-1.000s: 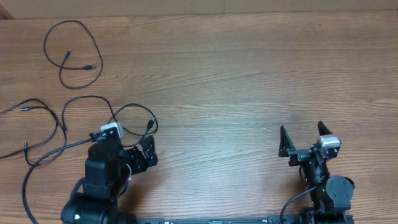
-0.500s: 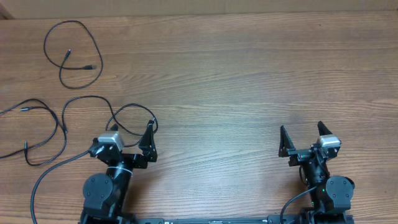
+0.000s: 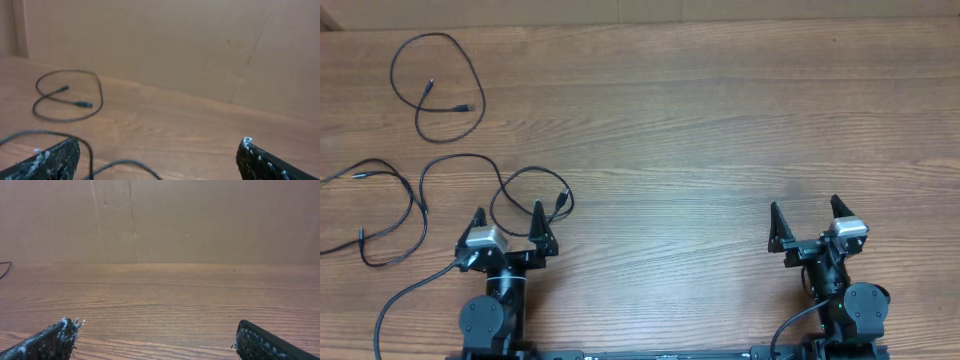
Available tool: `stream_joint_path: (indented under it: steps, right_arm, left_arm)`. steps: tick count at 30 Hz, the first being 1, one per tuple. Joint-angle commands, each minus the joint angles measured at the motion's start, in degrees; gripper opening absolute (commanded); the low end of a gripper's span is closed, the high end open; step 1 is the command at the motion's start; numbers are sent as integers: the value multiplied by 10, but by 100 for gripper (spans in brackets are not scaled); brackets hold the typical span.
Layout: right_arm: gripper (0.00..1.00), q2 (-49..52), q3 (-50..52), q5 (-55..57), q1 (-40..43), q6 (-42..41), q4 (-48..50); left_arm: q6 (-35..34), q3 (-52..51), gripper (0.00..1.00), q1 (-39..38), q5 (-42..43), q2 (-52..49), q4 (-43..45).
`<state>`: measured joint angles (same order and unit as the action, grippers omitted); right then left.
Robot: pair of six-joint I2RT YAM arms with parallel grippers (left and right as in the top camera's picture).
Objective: Untangle cables
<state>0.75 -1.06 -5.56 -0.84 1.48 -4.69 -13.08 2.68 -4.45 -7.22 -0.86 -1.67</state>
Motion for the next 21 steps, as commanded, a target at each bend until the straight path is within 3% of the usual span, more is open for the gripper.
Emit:
stream_joint_path:
  steps: [1, 11, 21]
  right_arm:
    - [100, -1, 6, 2, 1, 3, 3]
    - [100, -1, 6, 2, 1, 3, 3]
    - [100, -1, 6, 2, 1, 3, 3]
  left_arm:
    - [13, -25, 100, 3, -18, 7, -2]
    - [118, -24, 100, 3, 19, 7, -25]
    - [116, -23, 100, 3, 26, 6, -25]
